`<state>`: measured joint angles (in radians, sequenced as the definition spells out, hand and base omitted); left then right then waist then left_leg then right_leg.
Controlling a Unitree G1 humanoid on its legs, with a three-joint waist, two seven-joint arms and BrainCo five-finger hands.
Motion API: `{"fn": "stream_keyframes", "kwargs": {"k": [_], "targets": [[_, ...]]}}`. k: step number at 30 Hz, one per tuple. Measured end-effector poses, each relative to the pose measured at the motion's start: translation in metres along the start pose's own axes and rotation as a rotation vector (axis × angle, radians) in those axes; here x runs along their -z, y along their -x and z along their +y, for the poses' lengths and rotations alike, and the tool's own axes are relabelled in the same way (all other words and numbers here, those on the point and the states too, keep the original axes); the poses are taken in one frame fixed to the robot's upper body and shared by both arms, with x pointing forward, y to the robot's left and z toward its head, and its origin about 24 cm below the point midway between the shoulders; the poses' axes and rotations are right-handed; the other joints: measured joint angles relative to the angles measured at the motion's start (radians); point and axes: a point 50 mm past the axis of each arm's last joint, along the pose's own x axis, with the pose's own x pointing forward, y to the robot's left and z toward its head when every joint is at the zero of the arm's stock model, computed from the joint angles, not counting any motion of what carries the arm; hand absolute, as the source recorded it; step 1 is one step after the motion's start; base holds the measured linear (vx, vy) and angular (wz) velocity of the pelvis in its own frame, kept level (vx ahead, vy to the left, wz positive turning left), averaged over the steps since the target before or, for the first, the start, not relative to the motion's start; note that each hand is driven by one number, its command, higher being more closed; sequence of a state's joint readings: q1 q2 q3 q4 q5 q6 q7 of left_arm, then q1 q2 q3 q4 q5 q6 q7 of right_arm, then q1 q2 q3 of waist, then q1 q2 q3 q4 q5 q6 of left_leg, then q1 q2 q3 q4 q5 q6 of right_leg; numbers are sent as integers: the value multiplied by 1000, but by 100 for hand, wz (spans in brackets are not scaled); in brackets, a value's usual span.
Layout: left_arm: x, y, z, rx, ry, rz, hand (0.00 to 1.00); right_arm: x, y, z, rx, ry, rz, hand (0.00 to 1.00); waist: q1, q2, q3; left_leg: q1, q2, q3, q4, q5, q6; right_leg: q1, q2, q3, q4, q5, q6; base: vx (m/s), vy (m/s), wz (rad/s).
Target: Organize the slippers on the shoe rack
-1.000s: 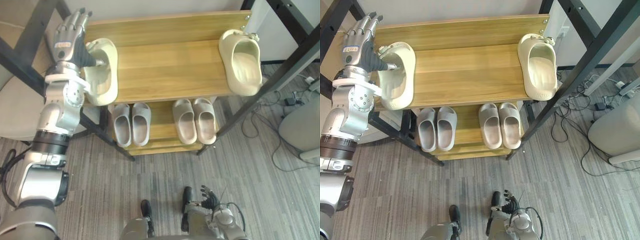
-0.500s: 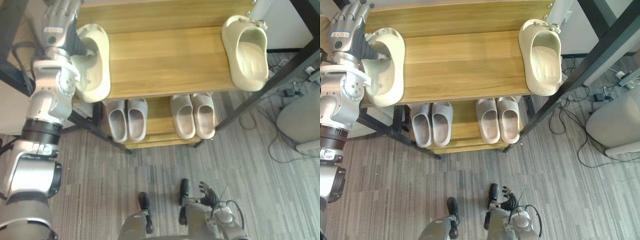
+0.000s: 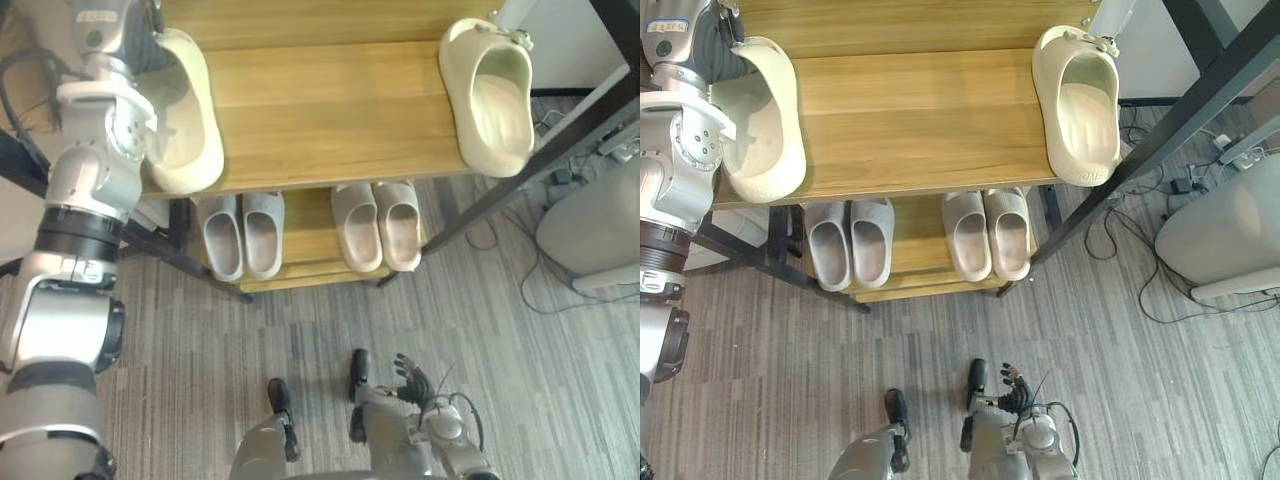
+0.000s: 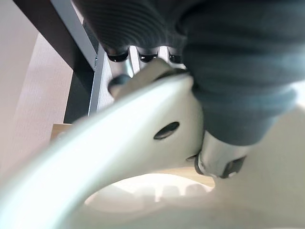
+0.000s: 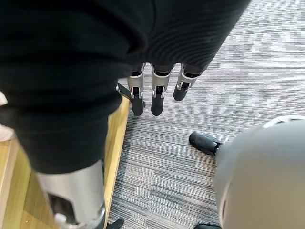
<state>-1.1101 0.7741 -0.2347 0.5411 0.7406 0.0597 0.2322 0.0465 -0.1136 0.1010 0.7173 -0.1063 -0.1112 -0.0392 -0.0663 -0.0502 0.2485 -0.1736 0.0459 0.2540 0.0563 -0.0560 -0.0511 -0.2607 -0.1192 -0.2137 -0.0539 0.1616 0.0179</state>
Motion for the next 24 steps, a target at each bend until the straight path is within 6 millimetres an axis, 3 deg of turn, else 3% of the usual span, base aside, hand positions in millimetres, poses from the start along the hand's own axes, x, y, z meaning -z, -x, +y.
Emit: {"fn": "stream_keyframes", "kwargs": {"k": [6, 11, 15, 18, 24], "targets": [[-5, 0, -1, -3, 16, -11, 100, 0, 0, 0, 0, 0, 1, 0, -6, 0, 0, 9, -2, 2, 0, 0, 1, 10, -1, 2, -2, 1, 1, -7, 4, 0], [-49, 9, -4, -46, 161, -133, 100, 0, 0, 0, 1, 1, 2, 0, -10, -1, 0, 48, -2, 1, -1, -11, 6, 54, -3, 3, -14, 1, 2, -4, 4, -1], [-71, 19, -14, -50, 248, -172, 100, 2, 0, 0, 1, 3, 7, 0, -21, -1, 0, 59, -3, 2, -1, -11, 6, 63, -5, 4, -15, 1, 2, -6, 3, -1], [-81, 26, -25, -22, 294, -171, 100, 2, 0, -1, 2, 3, 7, 0, -32, 0, 0, 79, -3, 6, -2, -16, 3, 84, -2, 5, -18, 1, 3, -8, 6, -3], [-85, 27, -28, -33, 314, -167, 100, 3, 1, -2, 4, 7, 11, 0, -46, 8, -4, 88, -3, 29, 0, -24, 0, 78, 0, 28, -18, 2, 4, -33, 11, -11]]}}
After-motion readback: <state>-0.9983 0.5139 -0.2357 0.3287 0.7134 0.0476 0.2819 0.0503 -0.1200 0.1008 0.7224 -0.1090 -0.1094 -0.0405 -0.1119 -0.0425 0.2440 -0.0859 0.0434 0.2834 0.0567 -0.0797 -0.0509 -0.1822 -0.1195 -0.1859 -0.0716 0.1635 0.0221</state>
